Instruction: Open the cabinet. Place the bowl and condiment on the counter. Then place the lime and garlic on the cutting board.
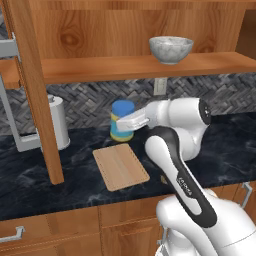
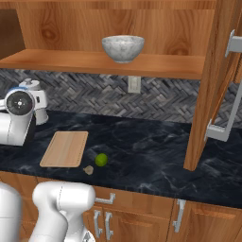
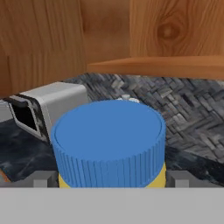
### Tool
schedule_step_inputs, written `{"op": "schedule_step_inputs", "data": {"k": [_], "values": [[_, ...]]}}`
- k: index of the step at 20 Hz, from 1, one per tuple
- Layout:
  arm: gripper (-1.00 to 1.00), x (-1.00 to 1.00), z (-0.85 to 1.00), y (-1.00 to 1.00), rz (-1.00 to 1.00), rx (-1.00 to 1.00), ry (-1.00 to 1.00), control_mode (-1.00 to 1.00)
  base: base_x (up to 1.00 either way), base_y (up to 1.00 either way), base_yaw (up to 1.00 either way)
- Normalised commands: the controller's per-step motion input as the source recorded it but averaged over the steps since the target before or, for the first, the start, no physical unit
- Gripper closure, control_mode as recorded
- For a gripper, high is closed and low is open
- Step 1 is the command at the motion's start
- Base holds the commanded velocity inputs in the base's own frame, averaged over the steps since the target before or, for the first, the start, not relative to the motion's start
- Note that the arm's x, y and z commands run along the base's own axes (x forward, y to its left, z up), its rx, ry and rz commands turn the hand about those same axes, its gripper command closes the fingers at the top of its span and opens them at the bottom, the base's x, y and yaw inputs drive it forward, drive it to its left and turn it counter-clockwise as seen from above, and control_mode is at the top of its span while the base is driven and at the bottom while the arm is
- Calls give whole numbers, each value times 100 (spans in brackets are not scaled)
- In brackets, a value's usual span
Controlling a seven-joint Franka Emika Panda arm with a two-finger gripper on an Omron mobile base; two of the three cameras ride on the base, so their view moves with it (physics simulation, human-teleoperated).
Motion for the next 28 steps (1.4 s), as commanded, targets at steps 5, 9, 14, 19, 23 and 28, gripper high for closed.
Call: {"op": "schedule_step_inputs", "data": {"k": [5, 9, 14, 19, 23, 28], "values": [[100, 17, -33, 40, 7, 0, 3, -100, 0, 0, 0], [100, 15, -31, 38, 7, 0, 1, -100, 0, 0, 0], [100, 15, -27, 36, 6, 0, 1, -100, 0, 0, 0], [100, 7, -25, 42, 6, 0, 0, -100, 0, 0, 0], [100, 0, -24, 46, 5, 0, 0, -100, 0, 0, 0], [100, 0, -27, 41, 5, 0, 3, -100, 0, 0, 0]]}}
